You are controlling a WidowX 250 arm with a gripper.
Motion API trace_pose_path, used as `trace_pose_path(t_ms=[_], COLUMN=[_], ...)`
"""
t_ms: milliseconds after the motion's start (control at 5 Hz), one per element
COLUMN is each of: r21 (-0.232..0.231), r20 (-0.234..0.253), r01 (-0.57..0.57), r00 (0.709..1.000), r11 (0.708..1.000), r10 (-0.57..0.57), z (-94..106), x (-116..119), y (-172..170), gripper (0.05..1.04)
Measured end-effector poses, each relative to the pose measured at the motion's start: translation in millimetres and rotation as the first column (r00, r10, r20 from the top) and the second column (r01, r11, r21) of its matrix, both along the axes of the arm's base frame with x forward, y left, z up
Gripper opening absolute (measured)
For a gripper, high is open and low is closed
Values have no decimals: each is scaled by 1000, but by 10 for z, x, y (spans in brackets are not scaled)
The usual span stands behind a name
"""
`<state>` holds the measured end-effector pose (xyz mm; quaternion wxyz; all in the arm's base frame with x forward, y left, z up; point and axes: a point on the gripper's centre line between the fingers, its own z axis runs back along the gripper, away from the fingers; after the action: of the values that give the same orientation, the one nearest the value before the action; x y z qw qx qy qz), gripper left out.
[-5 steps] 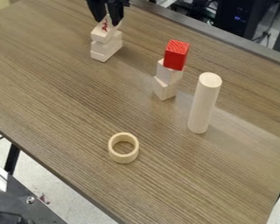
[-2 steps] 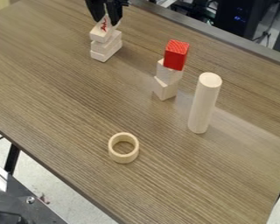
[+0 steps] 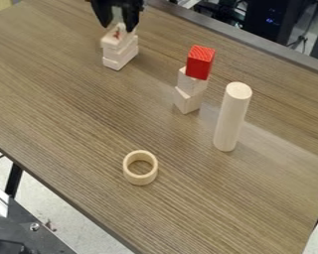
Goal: Move the block in the top of the block
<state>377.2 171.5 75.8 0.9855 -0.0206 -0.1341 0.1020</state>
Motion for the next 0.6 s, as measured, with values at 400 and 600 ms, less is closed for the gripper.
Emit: trace_pose_path(t_ms=[400, 600], r21=[-14, -11], r20=[1, 35], r01=[8, 7], r00=[1000, 999], r11=[1000, 1000], r10=[-8, -6], z=[-24, 125], x=[-3, -15], y=[-40, -56], gripper=[1001, 1001])
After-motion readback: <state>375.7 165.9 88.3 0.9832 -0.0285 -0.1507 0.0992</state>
